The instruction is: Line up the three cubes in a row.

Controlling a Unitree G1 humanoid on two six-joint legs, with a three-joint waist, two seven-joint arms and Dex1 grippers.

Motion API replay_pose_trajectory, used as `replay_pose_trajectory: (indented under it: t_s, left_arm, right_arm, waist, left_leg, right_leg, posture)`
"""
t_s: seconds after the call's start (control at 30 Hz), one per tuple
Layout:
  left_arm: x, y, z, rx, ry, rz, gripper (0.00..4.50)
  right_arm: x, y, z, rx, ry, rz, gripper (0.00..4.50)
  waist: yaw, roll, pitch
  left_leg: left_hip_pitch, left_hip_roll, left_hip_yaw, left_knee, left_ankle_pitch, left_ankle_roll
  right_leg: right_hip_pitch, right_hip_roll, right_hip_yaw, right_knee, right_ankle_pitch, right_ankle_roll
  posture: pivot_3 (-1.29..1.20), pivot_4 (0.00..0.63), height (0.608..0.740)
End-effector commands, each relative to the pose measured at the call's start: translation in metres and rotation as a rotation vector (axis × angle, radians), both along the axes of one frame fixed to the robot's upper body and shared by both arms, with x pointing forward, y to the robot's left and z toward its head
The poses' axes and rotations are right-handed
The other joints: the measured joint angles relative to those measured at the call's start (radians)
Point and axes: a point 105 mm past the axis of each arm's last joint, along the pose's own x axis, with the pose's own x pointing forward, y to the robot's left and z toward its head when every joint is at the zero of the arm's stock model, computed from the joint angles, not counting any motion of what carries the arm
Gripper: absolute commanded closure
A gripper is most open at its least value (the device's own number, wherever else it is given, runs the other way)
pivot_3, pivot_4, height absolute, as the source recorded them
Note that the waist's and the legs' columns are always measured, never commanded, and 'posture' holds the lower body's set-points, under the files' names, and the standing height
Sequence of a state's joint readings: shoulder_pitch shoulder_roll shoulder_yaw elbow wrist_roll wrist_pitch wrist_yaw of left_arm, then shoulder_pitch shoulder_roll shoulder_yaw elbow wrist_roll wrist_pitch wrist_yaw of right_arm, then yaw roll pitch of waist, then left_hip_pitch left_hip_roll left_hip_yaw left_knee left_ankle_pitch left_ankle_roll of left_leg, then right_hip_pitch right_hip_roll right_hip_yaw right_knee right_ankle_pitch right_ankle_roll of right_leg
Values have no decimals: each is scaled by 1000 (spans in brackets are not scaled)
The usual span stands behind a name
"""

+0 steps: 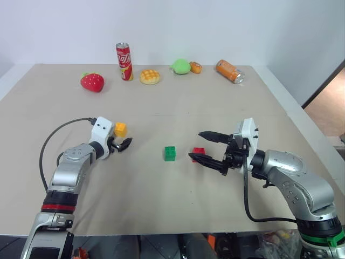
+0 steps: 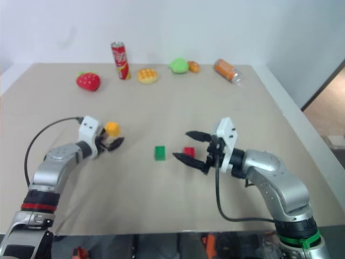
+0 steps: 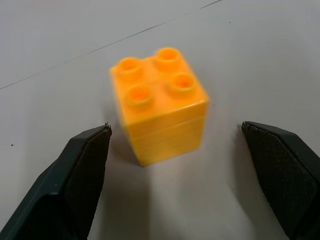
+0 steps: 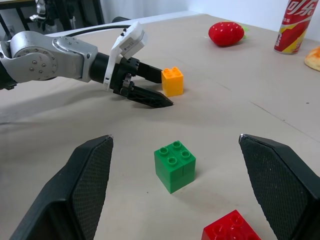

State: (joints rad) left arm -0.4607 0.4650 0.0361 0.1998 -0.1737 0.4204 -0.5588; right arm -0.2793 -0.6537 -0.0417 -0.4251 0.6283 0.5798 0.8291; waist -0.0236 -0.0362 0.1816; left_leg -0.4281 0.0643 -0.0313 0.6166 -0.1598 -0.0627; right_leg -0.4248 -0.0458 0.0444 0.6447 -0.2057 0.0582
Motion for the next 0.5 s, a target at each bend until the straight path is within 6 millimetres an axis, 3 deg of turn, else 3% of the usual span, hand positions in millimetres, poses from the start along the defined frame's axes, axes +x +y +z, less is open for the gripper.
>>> replay_pose_trajectory:
  t_s: [0.03, 0.5]
  left_arm:
    - [-1, 8, 0, 22, -7, 35, 177]
    - [9, -6, 4, -61, -25, 152, 177]
  right_arm:
    - [-4, 2, 13, 12, -56, 18, 316]
    - [-3, 4, 11, 1, -46, 36, 316]
  waist:
    - [0, 0, 0]
    - [3, 0, 0]
  left_leg:
    - [0, 0, 0, 0, 0, 0]
    - [0, 0, 0, 0, 0, 0]
  right_leg:
    - [0, 0, 0, 0, 0, 0]
    - [0, 0, 0, 0, 0, 0]
  posture:
    - [0, 150, 740]
    - [0, 150, 740]
